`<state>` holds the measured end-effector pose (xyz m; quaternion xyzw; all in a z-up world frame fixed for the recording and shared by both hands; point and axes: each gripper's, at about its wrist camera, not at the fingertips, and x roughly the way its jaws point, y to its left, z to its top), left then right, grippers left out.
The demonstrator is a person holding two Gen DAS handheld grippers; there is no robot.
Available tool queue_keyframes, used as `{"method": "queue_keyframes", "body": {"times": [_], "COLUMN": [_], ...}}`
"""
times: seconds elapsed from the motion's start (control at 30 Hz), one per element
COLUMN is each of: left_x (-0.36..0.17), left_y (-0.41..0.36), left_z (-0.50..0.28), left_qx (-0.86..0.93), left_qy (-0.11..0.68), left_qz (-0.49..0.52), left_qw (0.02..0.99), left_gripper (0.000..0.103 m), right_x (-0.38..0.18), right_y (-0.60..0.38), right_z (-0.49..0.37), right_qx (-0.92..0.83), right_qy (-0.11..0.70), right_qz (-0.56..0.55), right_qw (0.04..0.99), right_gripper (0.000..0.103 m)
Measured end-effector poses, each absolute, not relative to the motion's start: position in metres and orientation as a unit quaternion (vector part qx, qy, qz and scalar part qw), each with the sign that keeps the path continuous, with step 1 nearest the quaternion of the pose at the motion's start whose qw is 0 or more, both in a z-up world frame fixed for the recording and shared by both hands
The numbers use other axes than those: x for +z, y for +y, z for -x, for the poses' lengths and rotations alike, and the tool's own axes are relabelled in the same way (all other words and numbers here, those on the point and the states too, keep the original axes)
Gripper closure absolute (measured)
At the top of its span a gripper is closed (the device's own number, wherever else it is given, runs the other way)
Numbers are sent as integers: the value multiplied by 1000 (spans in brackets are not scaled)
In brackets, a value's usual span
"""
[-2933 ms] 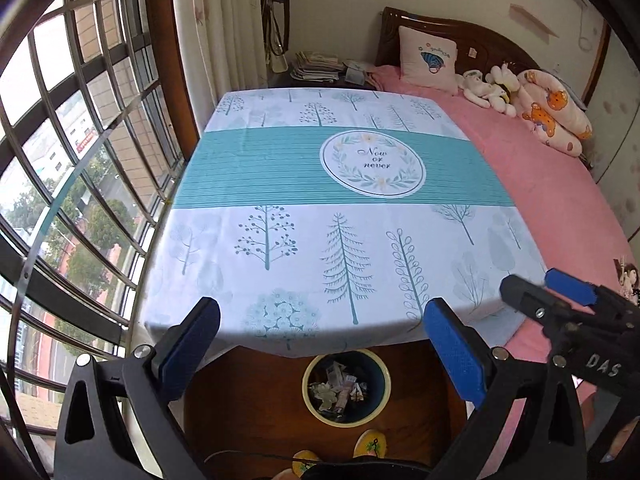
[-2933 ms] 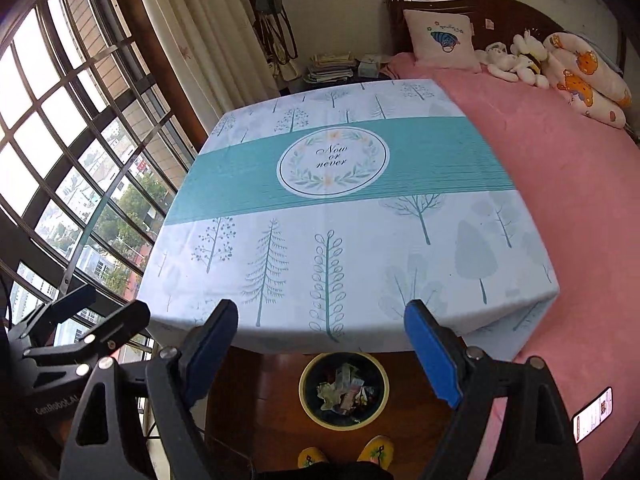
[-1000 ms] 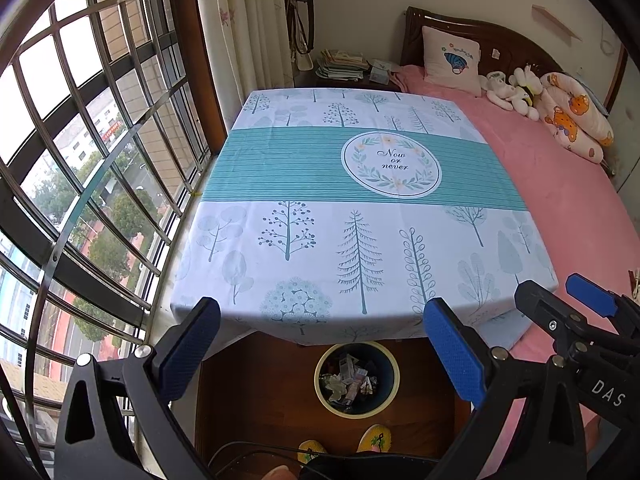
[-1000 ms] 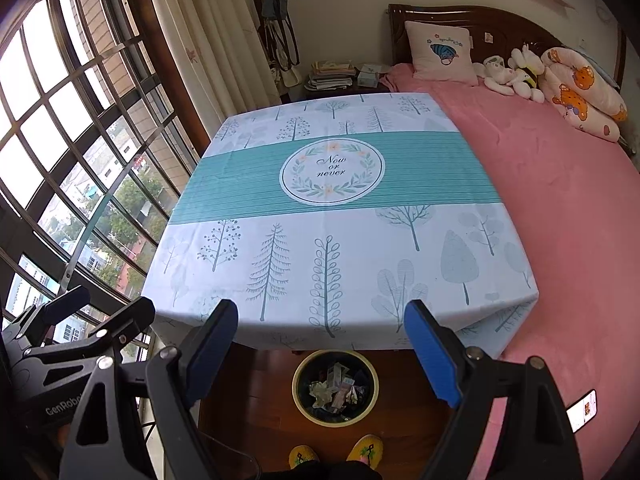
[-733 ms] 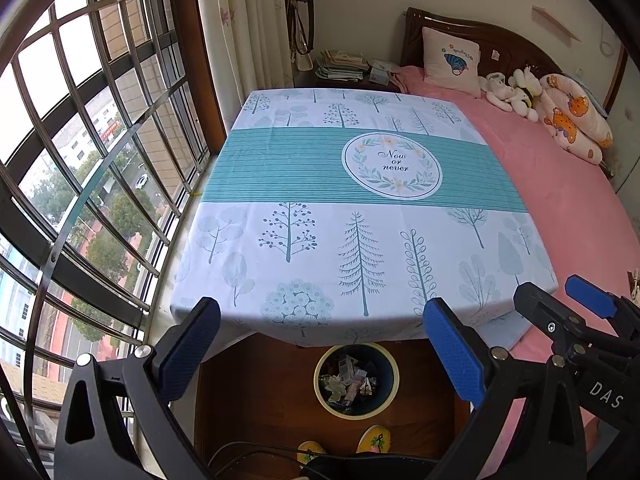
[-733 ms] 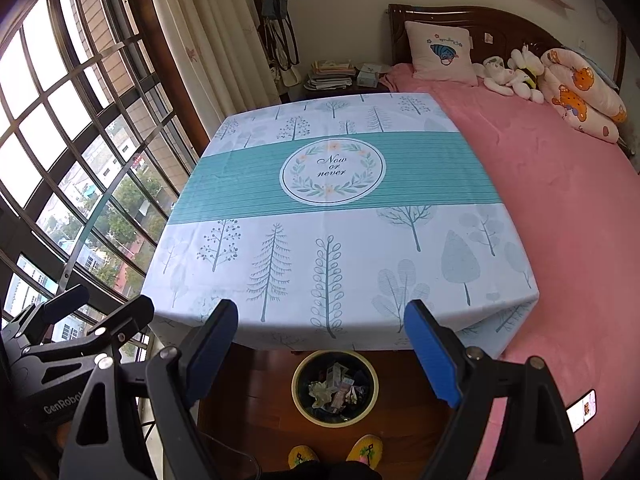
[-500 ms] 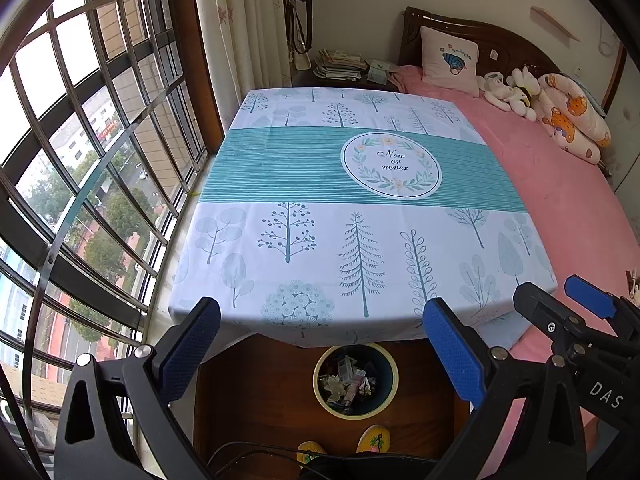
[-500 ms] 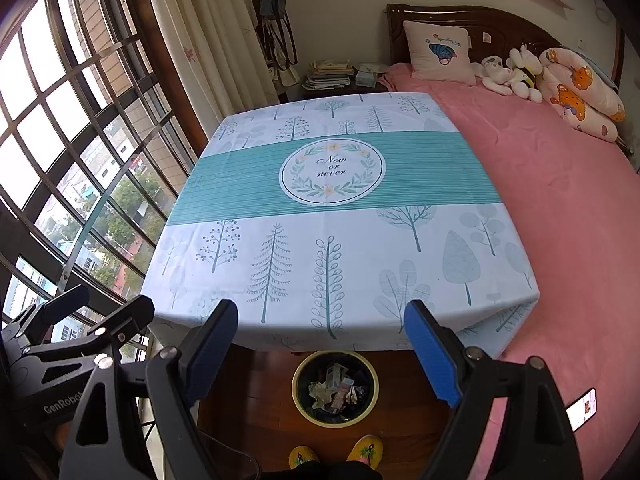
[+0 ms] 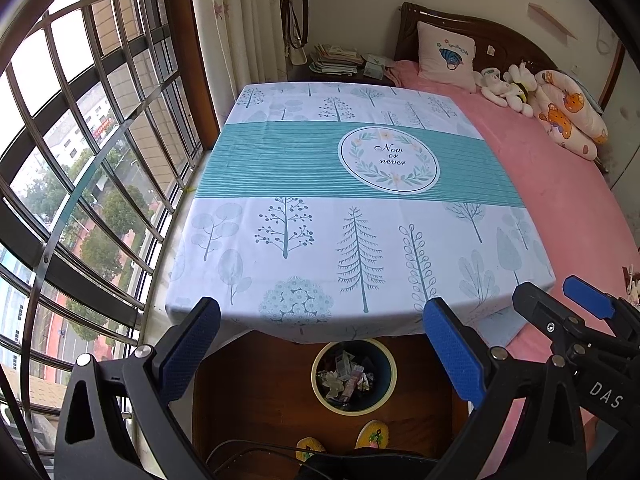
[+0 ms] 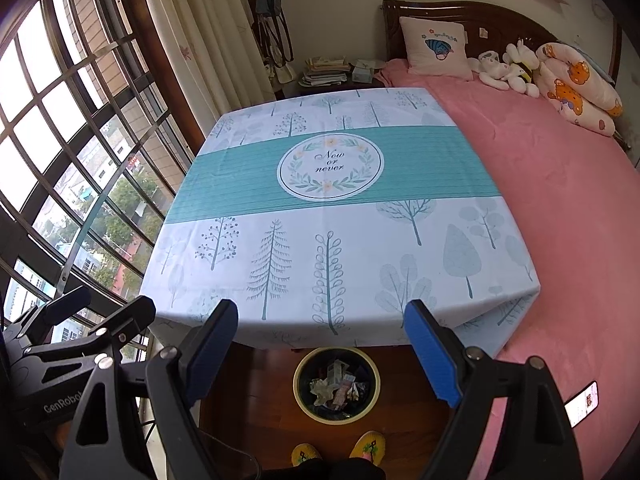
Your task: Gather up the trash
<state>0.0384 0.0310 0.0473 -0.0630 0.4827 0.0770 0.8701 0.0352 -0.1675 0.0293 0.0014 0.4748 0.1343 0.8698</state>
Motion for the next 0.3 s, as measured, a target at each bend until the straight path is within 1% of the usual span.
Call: {"method": "queue_keyframes", "body": {"times": [0.3], "left_x": [46], "left_y": [31], "left_z": [-38], "left_qx": [78], "left_qy": [483], "left_qz": [63], "left_qw": [870], "left_gripper": [3], "right_x": [29], "right_y": [-168], "right_z": [-35], "right_qx": [134], "right_qy": [475], "right_qz": [-1], "right_qw": [870], "right_gripper": [17]}}
